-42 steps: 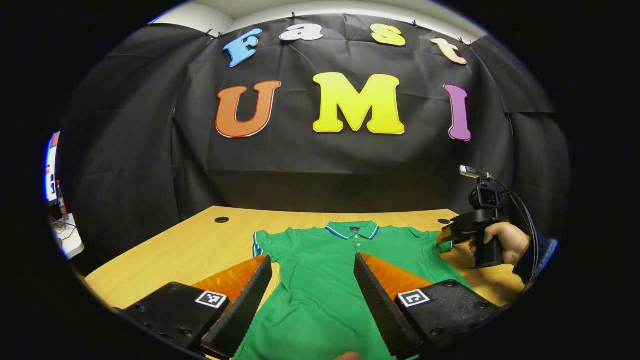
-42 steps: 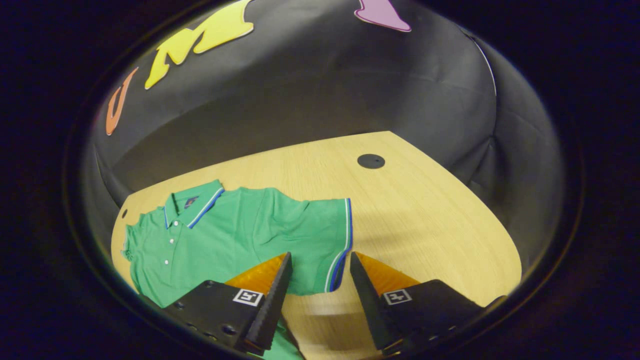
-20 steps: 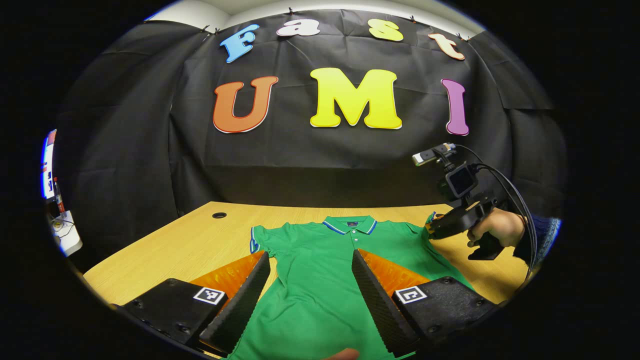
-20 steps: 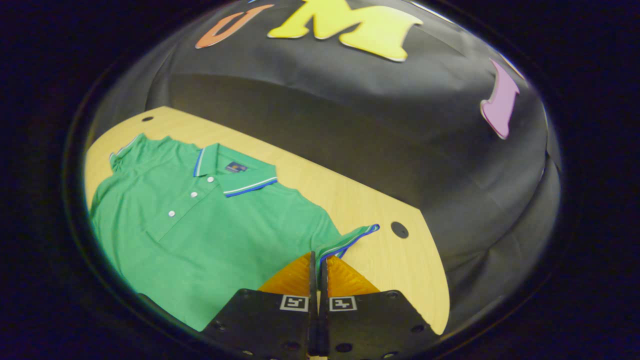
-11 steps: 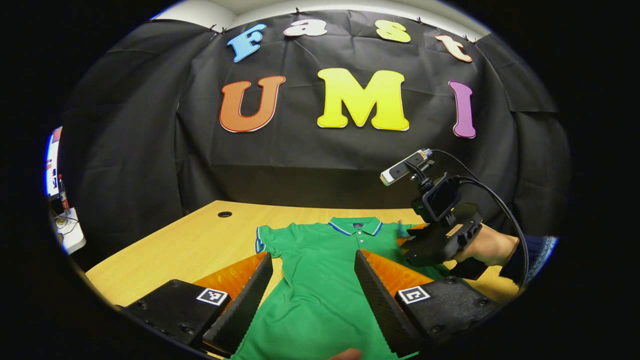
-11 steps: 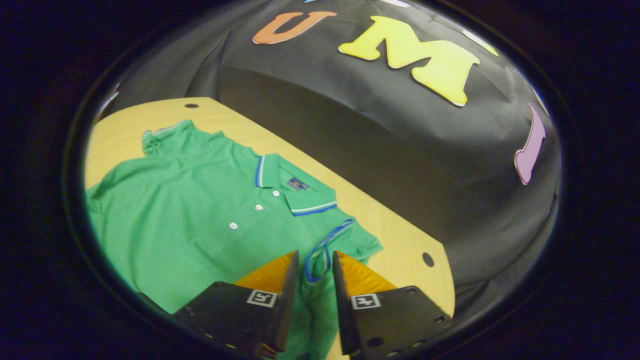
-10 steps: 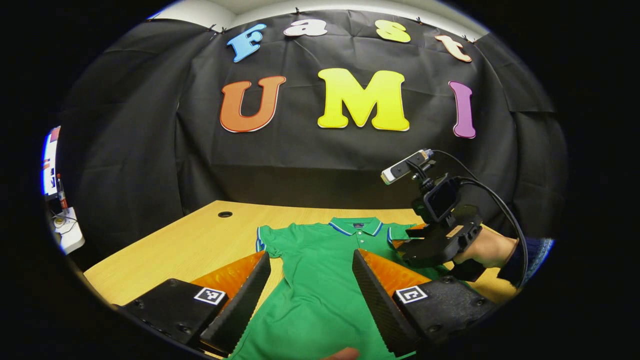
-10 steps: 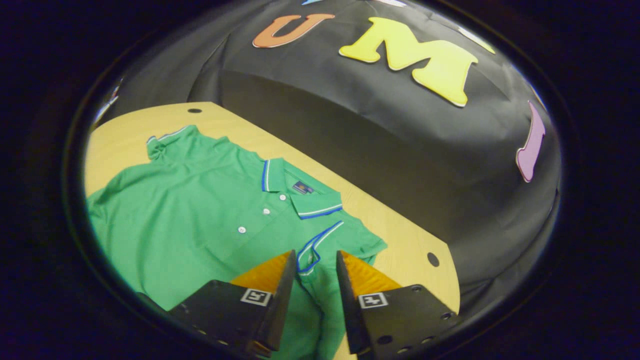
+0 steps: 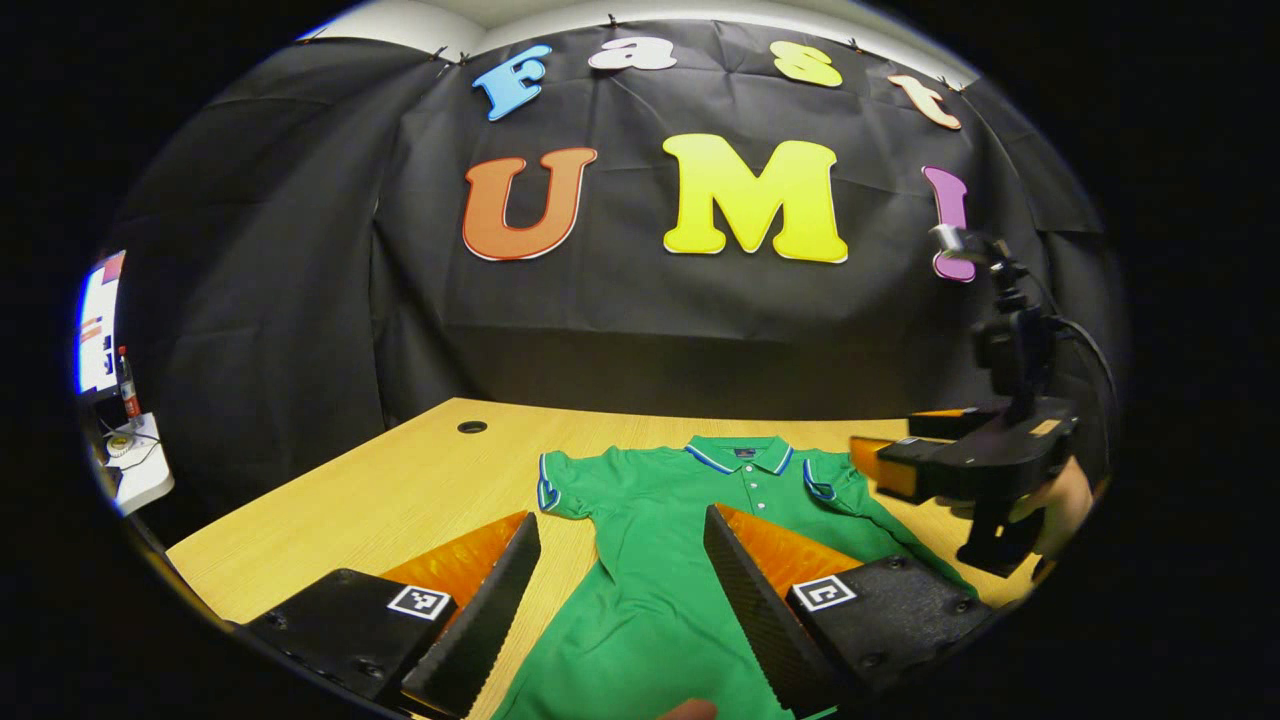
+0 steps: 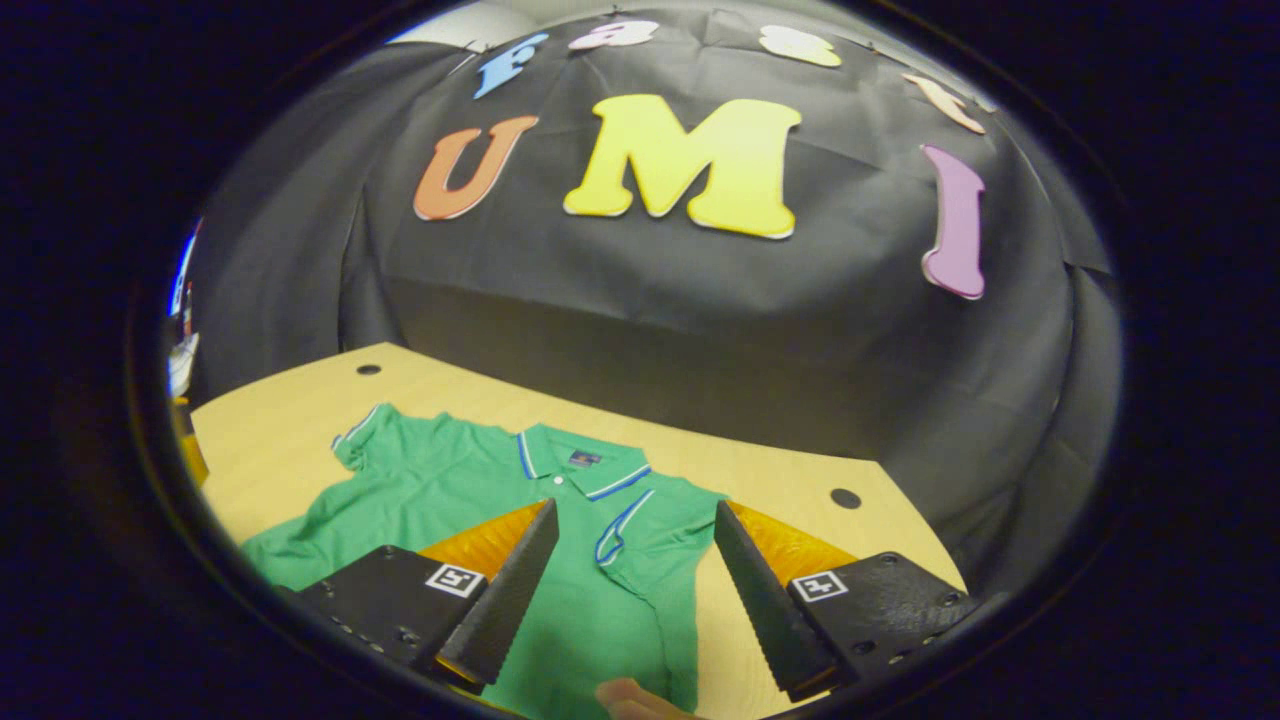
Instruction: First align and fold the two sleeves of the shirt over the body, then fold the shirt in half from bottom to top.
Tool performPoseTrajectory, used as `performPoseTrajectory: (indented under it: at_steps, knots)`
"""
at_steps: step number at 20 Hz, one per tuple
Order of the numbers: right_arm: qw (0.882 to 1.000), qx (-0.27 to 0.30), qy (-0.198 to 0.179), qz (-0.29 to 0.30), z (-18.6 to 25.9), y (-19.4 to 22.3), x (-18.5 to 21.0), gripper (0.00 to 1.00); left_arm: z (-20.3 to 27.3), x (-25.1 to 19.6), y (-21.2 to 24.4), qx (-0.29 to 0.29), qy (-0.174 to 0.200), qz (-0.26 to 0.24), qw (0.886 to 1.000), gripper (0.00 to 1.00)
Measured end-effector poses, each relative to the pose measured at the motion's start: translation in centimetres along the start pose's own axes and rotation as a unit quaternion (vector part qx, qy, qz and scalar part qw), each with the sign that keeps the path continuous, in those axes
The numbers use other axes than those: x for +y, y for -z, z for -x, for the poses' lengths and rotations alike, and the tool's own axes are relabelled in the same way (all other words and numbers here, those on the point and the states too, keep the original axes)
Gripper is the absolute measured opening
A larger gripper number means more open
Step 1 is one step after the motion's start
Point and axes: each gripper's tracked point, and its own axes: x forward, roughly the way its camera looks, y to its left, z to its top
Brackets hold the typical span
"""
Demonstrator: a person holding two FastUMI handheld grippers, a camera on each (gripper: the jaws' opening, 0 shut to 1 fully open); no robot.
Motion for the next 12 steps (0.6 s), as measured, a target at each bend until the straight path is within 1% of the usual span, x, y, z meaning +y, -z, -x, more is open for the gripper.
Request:
performPoseTrajectory:
  at_steps: [1,2,3,4,5,6,7,8,10,12]
  knots:
    - [1.000,-0.007,0.007,-0.015,1.5,-0.6,-0.6,0.95,-0.4,0.6,-0.2,0.003,-0.007,-0.003,1.000,1.00]
    - [0.999,-0.014,0.009,-0.030,3.0,-1.2,-1.1,0.95,-0.7,1.2,-0.8,0.002,-0.012,-0.005,1.000,1.00]
    - [0.999,-0.024,0.015,-0.045,4.3,-1.8,-2.0,0.95,-1.2,1.5,-1.6,-0.002,-0.012,0.002,1.000,1.00]
    - [0.998,-0.031,0.026,-0.054,5.5,-2.2,-3.2,0.95,-1.7,1.6,-2.4,-0.005,-0.005,0.017,1.000,1.00]
    - [0.997,-0.037,0.035,-0.052,6.6,-2.3,-4.1,0.97,-2.2,1.5,-3.1,-0.008,0.007,0.036,0.999,1.00]
    - [0.997,-0.050,0.047,-0.047,7.8,-2.7,-5.4,0.95,-2.8,1.7,-3.8,-0.009,0.013,0.053,0.998,1.00]
    - [0.996,-0.061,0.058,-0.040,8.8,-3.0,-6.4,0.97,-3.3,2.3,-4.5,-0.011,0.011,0.065,0.998,1.00]
    - [0.995,-0.068,0.063,-0.038,10.0,-3.1,-7.0,0.97,-4.1,3.1,-5.4,-0.018,0.002,0.068,0.998,1.00]
    - [0.995,-0.074,0.056,-0.043,12.4,-3.1,-7.6,0.95,-5.7,5.2,-7.0,-0.026,-0.024,0.063,0.997,1.00]
    - [0.994,-0.086,0.048,-0.055,14.5,-3.2,-8.2,0.95,-7.8,6.7,-7.8,-0.011,-0.040,0.059,0.997,1.00]
